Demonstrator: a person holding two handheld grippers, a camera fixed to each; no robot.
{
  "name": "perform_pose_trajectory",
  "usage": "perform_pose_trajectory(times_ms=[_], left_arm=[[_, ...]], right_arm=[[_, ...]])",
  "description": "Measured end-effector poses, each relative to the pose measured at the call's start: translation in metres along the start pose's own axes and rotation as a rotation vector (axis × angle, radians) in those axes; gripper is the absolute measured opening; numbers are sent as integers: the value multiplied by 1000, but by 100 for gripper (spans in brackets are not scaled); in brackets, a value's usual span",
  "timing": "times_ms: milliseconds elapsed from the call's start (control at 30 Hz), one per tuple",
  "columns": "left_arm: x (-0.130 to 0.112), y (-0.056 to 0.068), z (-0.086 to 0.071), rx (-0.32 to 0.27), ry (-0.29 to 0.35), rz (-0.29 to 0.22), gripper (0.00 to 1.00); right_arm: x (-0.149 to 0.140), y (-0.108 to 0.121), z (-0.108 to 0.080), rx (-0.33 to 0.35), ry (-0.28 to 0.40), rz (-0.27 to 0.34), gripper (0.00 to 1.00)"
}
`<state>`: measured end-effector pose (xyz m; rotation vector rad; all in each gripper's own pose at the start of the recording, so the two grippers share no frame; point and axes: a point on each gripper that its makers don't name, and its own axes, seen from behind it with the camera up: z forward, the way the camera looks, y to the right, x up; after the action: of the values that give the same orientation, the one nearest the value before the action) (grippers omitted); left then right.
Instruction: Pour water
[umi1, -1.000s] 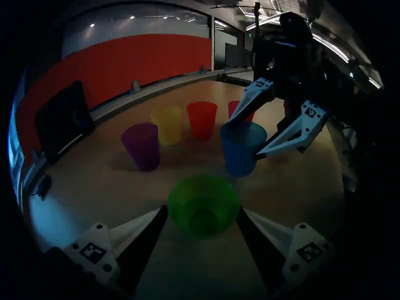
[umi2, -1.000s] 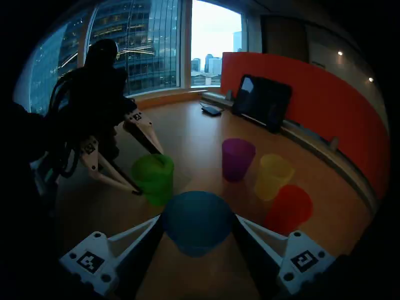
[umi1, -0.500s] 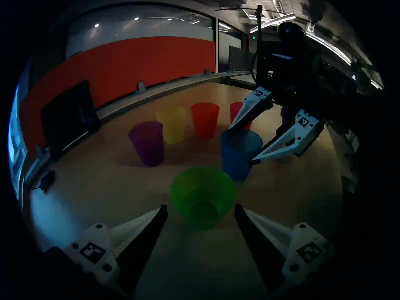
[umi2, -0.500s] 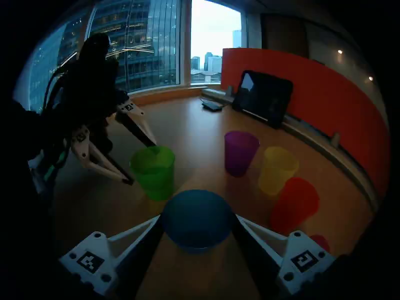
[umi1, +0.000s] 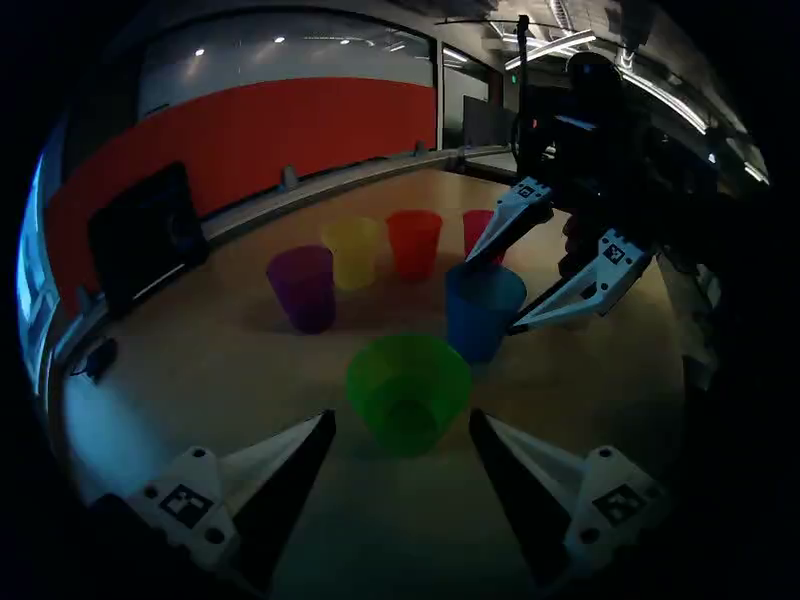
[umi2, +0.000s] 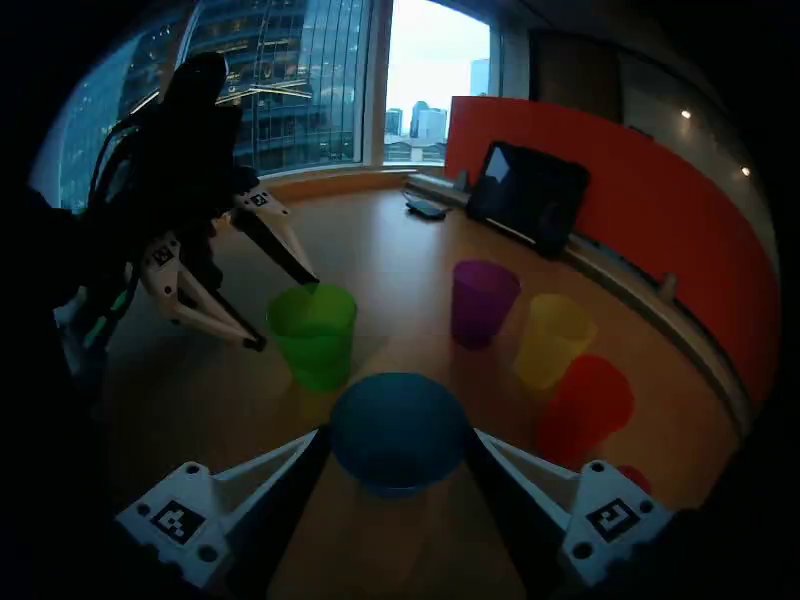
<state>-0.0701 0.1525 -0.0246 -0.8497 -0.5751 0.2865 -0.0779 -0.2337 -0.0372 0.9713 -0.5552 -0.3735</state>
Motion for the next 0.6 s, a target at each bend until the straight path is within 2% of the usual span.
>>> perform_pose_trajectory(times_ms=[367,600], left_arm=[[-3,1,-18,38,18,-12,100],[-5,1,-33,69,38,-39,100]], right_arm=[[-7,0,-26,-43,13,17,99],[-15,-2,-45,-73,18,26,99]])
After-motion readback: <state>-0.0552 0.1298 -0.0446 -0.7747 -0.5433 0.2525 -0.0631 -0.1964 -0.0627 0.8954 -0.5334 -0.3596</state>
